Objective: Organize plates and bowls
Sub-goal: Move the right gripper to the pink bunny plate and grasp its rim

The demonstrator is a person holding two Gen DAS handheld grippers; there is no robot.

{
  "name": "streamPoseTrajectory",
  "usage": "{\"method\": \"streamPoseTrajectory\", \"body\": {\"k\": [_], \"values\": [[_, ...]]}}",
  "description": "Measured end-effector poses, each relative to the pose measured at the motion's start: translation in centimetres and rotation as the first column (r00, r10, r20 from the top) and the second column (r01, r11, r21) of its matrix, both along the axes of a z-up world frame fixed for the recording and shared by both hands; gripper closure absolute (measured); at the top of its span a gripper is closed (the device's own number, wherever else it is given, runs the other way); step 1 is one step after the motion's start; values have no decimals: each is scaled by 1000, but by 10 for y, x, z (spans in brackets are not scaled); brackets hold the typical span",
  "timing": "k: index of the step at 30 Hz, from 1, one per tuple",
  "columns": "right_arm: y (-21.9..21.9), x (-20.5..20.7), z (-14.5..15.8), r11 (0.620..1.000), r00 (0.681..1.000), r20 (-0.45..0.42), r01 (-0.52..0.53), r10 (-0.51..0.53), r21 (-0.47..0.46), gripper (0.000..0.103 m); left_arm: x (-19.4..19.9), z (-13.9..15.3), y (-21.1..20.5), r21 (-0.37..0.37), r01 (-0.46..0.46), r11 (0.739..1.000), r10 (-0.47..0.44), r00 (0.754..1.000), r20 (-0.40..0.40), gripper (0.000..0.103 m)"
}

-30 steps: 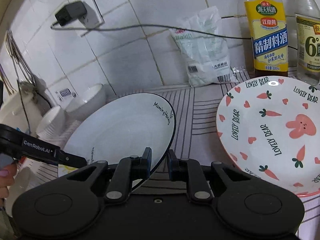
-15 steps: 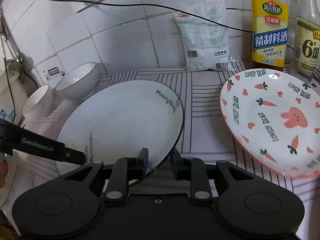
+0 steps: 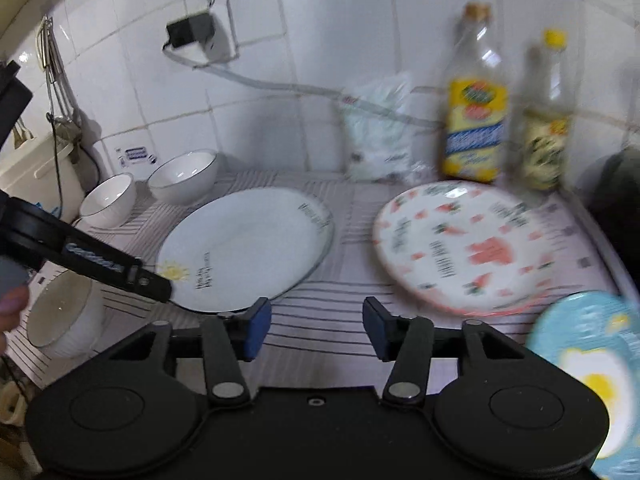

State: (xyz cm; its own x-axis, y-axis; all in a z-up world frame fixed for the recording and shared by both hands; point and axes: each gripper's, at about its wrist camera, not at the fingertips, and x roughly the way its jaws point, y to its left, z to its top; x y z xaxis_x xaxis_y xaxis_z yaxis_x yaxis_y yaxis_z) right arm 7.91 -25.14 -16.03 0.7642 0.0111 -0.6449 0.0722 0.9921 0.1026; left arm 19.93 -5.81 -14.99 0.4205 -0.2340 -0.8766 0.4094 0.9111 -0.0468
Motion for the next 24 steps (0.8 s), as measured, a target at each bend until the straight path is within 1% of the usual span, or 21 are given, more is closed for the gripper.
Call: {"method": "streamPoseTrajectory", "body": {"k": [1, 4, 7, 9, 10, 11, 13, 18, 20, 21, 24], "values": [[-6, -7, 6, 1000, 1000, 10, 9, -9, -12, 40, -3, 4, -3, -6, 9, 1000, -9, 1000, 11, 39], [-22, -24, 24, 999, 999, 33, 19, -18, -30, 34, -14, 15, -13, -17, 44, 999, -43, 999, 33, 34], [-36, -36, 38, 998, 998, 56, 44, -41, -42, 32, -22, 23, -23, -25, 67, 997, -66, 997, 38, 34], [-43, -41, 45, 996, 996, 66, 66, -62, -54, 32, -26, 26, -30, -33, 80, 996, -79, 996, 38, 27], [-45, -45, 48, 995, 994, 76, 80, -75, -64, 32, -29, 27, -33, -34, 83, 996, -81, 996, 41, 20], [-48, -48, 50, 994, 993, 83, 88, -82, -70, 32, -31, 28, -37, -38, 88, 995, -86, 995, 47, 18], [-55, -53, 53, 992, 992, 90, 97, -90, -79, 31, -34, 30, -45, -42, 100, 994, -98, 994, 51, 18], [-66, -54, 54, 987, 990, 84, 120, -111, -109, 29, -33, 29, -63, -55, 113, 992, -110, 993, 47, 13], [-72, -52, 52, 986, 989, 82, 132, -124, -100, 24, -31, 28, -69, -60, 101, 993, -98, 994, 56, 11], [-75, -51, 51, 986, 988, 78, 140, -133, -96, 17, -30, 27, -71, -62, 97, 993, -94, 994, 57, 10], [-82, -44, 45, 984, 987, 72, 151, -145, -98, 15, -24, 23, -80, -67, 95, 993, -91, 994, 55, 10]]}}
